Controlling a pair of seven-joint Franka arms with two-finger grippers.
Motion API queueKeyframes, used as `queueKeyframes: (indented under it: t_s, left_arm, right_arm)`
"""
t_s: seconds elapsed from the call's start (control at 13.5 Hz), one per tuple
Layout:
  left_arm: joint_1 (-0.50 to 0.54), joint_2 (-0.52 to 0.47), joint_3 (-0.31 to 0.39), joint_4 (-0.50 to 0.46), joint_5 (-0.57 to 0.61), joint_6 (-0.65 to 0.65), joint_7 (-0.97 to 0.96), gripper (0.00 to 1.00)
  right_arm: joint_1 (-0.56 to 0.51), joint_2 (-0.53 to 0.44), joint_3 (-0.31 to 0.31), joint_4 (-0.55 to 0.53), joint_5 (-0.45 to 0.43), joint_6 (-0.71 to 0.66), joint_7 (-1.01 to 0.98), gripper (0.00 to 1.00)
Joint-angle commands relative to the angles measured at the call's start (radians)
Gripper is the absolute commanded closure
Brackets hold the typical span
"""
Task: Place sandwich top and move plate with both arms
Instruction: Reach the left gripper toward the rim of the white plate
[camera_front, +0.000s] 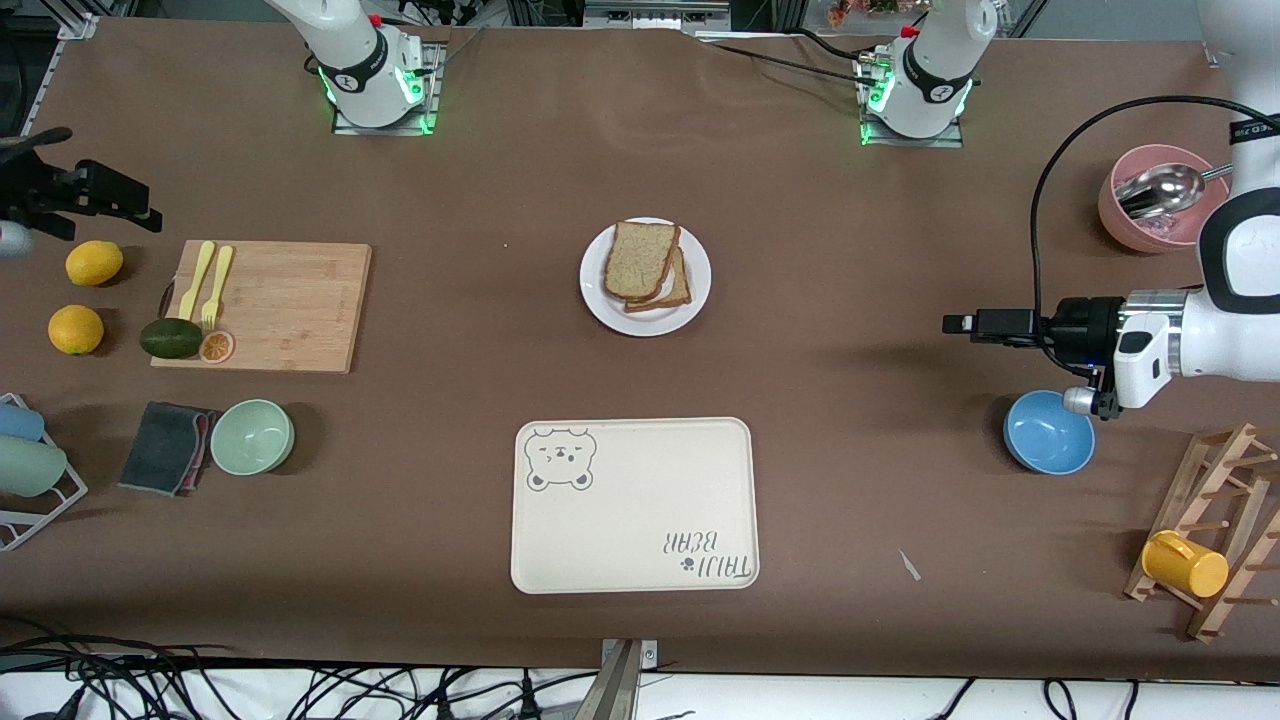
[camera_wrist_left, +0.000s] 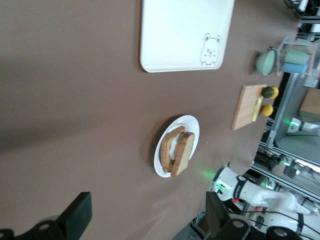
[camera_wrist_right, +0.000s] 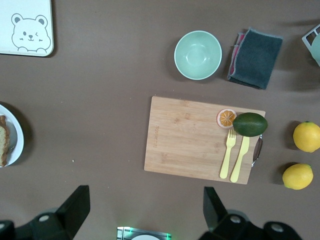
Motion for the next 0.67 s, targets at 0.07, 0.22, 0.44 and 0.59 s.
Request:
queueKeyframes:
  t_s: [0.07,0.22,0.44,0.59]
  left_arm:
    - [-0.006,0.050,-0.001,-0.063,-0.128,0.017,0.144,0.00]
    - [-0.020,0.048,-0.009,-0.112,-0.141,0.059,0.184,0.00]
    - [-0.029,0.051,-0.032,-0.248,-0.254,0.140,0.334,0.00]
    - [-0.034,0.054,-0.078,-0.284,-0.266,0.210,0.358,0.00]
  right_arm:
    - [-0.083,-0.047,0.095,-0.052,-0.020,0.029,-0.013,0.00]
    - [-0.081,-0.044,0.096,-0.049,-0.022,0.029,-0.013,0.00]
    - [-0.078,-0.044,0.086,-0.048,-0.025,0.020,-0.015,0.00]
    - [-0.080,-0.028,-0.015,-0.049,-0.014,0.018,-0.022,0.00]
